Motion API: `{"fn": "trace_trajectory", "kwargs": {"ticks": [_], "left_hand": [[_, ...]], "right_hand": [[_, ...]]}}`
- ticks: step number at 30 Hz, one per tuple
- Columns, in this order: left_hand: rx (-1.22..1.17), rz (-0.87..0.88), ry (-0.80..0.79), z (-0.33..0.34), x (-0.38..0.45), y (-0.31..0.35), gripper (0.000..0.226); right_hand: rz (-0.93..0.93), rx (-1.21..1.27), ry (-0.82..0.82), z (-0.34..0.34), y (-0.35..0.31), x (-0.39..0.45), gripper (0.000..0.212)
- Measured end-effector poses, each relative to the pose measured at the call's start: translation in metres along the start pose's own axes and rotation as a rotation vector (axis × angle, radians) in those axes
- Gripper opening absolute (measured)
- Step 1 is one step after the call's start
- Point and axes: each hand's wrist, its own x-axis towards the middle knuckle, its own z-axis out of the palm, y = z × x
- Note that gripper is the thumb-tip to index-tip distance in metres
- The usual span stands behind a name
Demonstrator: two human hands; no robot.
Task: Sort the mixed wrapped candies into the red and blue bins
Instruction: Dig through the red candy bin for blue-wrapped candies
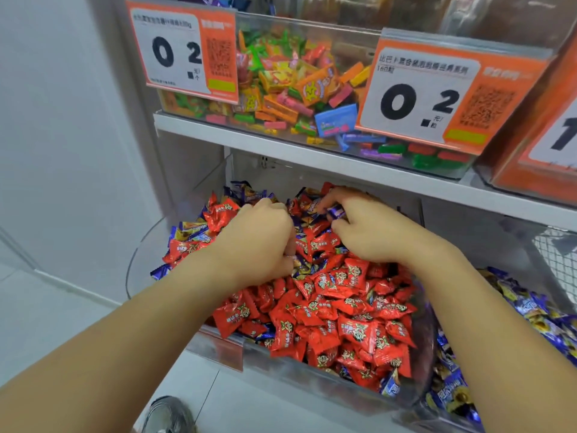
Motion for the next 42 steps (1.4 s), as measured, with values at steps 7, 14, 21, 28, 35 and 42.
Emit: {"fn": "trace_trajectory", "kwargs": {"ticks": [7, 14, 21, 28, 35, 42], "left_hand": [[-0.634, -0.266, 0.272, -0.027, -0.018, -0.035, 0.012], [-0.512, -0.325, 0.354, -0.025, -0.019, -0.058, 0.030], [-0.487, -0.345, 0.385, -0.026, -0.014, -0.057, 0.010], [-0.384, -0.243, 0.253, -0.019, 0.008, -0.051, 0.021], [-0.012, -0.229, -0.010, -0.015, 0.011, -0.062, 0.036], [-0.104, -0.260, 0.100, -0.016, 0.006, -0.073, 0.017]], "right_hand": [[-0.099, -0.177, -0.086, 0.023, -0.018, 0.036, 0.058], [-0.138, -0.229, -0.124, 0.031, -0.014, 0.054, 0.068], [-0.158, -0.205, -0.066, 0.040, -0.017, 0.062, 0.022], [-0.097, -0.022, -0.027, 0.034, -0.005, 0.063, 0.013], [-0.130, 0.157, 0.047, 0.024, -0.003, 0.055, 0.008], [-0.184, 0.170, 0.033, 0.026, -0.009, 0.043, 0.025]]}}
